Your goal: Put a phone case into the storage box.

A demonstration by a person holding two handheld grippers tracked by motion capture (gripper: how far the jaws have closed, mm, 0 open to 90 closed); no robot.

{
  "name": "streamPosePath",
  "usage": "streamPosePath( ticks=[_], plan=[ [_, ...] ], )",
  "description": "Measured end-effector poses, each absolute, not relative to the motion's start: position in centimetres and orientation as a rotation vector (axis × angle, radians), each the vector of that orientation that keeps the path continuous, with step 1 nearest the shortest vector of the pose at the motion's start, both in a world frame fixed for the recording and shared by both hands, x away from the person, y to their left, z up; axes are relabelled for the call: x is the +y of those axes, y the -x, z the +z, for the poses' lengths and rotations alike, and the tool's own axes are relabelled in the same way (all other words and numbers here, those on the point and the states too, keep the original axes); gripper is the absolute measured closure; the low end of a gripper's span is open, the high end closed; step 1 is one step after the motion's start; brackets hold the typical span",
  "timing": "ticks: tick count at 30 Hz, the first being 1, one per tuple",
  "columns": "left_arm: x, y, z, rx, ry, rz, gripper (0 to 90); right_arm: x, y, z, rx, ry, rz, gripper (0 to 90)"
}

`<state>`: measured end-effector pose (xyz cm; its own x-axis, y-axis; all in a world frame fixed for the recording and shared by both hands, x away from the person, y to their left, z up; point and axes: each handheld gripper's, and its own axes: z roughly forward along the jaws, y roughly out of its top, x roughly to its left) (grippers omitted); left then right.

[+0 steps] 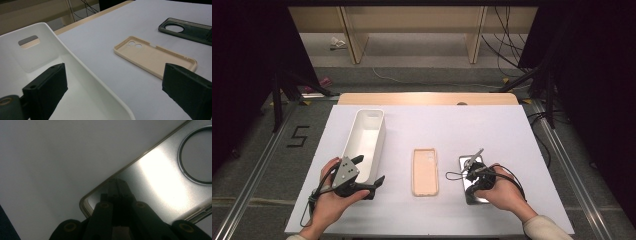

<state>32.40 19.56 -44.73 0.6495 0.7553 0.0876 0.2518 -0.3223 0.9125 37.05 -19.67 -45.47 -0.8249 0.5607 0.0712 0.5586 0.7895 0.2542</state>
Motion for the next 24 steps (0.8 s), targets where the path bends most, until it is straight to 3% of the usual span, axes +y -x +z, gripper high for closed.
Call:
streamPosePath(
  ticks=[24],
  plan=[
    [19.51,-32.4,-44.74,0.792,-1.878,0.637,5.7,-19.13,-37.13,-45.54,2.959,-0.944,0.44,90.0]
  ],
)
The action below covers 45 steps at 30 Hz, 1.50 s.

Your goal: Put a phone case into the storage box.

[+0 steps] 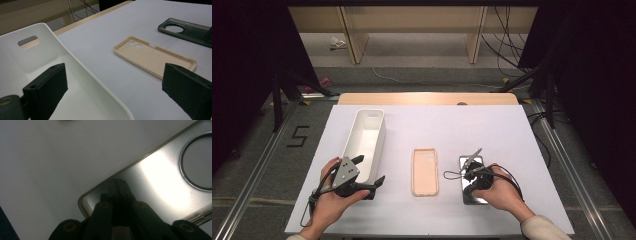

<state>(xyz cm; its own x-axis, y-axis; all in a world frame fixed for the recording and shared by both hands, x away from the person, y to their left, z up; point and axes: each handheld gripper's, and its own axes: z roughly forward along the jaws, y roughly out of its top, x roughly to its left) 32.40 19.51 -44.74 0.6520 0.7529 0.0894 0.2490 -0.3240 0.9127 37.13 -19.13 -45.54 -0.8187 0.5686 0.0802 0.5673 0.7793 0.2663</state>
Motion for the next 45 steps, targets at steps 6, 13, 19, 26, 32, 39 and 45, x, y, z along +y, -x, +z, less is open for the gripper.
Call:
streamPosePath(
  ticks=[6,13,19,26,32,39,45],
  plan=[
    [19.5,-32.4,-44.7,0.793,-1.88,0.636,5.7,-19.0,-37.2,-45.6,2.955,-0.936,0.443,88.5],
    [19.6,-32.4,-44.7,0.79,-1.881,0.635,5.8,-19.2,-37.1,-44.1,2.945,-0.723,0.423,56.5],
    [19.6,-32.3,-44.8,0.793,-1.88,0.631,5.9,-19.3,-36.1,-43.4,2.97,-0.383,0.283,32.0],
    [19.6,-32.3,-44.7,0.794,-1.879,0.631,6.0,-19.3,-35.2,-43.9,2.985,-0.2,0.148,32.8],
    [19.6,-32.3,-44.7,0.79,-1.882,0.63,6.0,-18.8,-34.7,-44.5,2.997,-0.139,0.073,36.9],
    [19.6,-32.3,-44.8,0.791,-1.881,0.628,6.0,-18.6,-34.6,-45.1,3.004,-0.122,0.02,47.2],
    [19.5,-32.3,-44.8,0.791,-1.882,0.626,6.0,-18.6,-34.6,-45.2,3.006,-0.13,0.013,52.1]
  ],
)
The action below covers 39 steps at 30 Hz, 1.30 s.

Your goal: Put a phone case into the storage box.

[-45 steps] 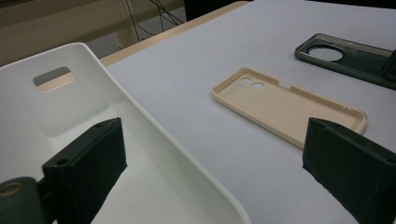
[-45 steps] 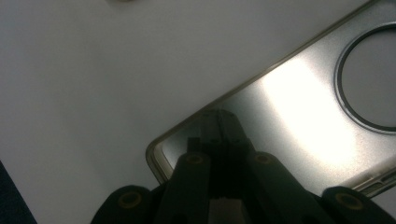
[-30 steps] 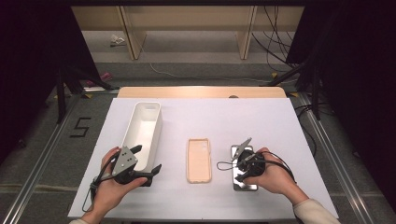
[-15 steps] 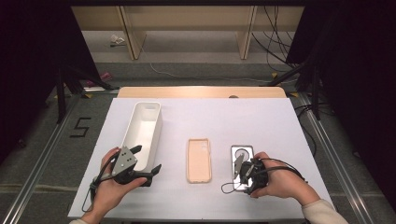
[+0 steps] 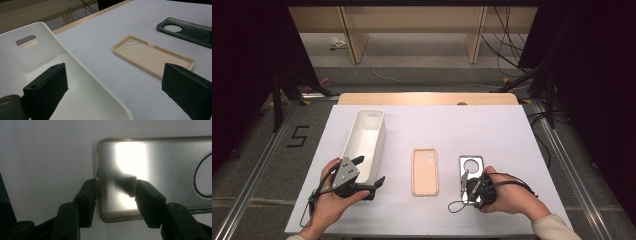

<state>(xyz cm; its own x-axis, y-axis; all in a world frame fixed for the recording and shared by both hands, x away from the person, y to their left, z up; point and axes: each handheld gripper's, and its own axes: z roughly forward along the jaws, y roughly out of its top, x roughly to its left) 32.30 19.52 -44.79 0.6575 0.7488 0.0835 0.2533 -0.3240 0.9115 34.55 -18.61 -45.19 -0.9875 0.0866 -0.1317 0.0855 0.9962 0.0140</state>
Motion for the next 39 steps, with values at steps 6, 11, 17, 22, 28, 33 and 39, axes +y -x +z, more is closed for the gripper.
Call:
streamPosePath(
  ticks=[6,11,17,22,28,33,39],
  plan=[
    [19.53,-32.33,-44.79,0.787,-1.885,0.628,6.0,-18.49,-34.59,-45.28,3.003,-0.112,0.021,55.4],
    [19.5,-32.33,-44.81,0.786,-1.887,0.625,6.0,-18.42,-34.52,-45.26,3.008,-0.111,0.013,57.7],
    [19.48,-32.31,-44.81,0.786,-1.887,0.625,6.1,-18.31,-34.35,-45.2,3.027,-0.109,-0.009,63.9],
    [19.45,-32.31,-44.84,0.785,-1.888,0.624,6.1,-18.29,-34.3,-45.21,3.037,-0.104,-0.011,66.9],
    [19.42,-32.3,-44.85,0.784,-1.888,0.622,6.1,-18.13,-34.17,-45.24,3.041,-0.089,-0.024,71.1],
    [19.4,-32.29,-44.89,0.785,-1.887,0.617,6.5,-18.02,-34.12,-45.28,3.043,-0.086,-0.023,72.6],
    [19.35,-32.25,-44.88,0.783,-1.888,0.616,6.6,-17.76,-33.97,-45.2,3.05,-0.073,-0.038,77.2]
  ],
)
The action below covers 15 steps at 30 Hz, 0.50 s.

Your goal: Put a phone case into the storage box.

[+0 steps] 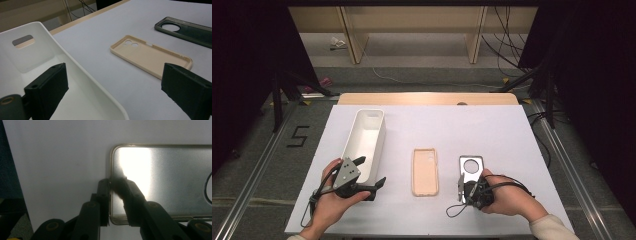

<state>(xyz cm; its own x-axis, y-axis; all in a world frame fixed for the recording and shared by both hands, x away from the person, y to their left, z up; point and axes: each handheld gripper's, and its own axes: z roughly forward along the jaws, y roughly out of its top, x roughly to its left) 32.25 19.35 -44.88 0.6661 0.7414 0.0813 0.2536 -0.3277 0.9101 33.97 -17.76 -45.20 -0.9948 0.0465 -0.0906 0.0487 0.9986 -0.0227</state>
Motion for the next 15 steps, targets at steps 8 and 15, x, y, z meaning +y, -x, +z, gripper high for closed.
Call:
streamPosePath(
  ticks=[8,15],
  plan=[
    [19.34,-32.25,-44.88,0.781,-1.886,0.614,6.8,-17.61,-33.93,-45.2,3.061,-0.079,-0.028,85.1],
    [19.33,-32.24,-44.89,0.781,-1.886,0.613,6.8,-17.58,-33.95,-45.18,3.075,-0.067,-0.026,88.1]
  ],
)
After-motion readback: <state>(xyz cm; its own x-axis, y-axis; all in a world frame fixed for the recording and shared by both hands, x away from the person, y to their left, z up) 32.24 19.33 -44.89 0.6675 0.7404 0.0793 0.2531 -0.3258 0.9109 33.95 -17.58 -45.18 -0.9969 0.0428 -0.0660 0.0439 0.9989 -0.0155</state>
